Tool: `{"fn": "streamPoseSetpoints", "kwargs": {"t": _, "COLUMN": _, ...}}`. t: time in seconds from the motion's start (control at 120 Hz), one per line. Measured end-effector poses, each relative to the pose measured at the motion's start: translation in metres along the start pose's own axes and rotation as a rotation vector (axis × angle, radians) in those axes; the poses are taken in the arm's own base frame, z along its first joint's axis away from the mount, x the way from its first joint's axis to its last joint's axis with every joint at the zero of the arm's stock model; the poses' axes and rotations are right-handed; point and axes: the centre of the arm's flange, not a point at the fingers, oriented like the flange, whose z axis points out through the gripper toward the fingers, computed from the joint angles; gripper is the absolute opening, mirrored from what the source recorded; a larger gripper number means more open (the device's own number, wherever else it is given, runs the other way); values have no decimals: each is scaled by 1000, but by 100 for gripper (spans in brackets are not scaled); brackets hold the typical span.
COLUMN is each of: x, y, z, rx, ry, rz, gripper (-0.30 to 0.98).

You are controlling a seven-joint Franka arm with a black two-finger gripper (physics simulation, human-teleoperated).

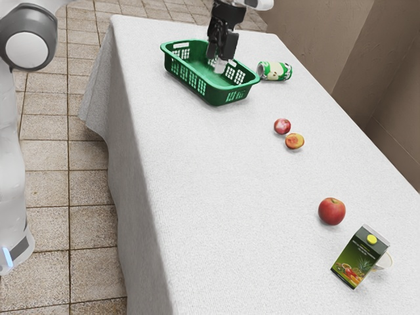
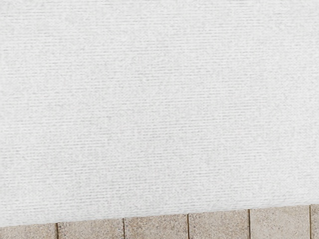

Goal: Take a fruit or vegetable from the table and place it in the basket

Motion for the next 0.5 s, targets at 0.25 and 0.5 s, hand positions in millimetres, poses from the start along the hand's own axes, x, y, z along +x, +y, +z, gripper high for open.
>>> {"fn": "streamPoseSetpoints", "kwargs": {"t": 0.25, "x": -4, "y": -100, "z": -26, "rx": 39, "ry": 211, "rz": -134, "gripper": 67}}
{"fn": "streamPoseSetpoints", "kwargs": {"t": 0.5, "x": 86, "y": -148, "z": 17, "rx": 90, "ry": 276, "rz": -87, "gripper": 67}}
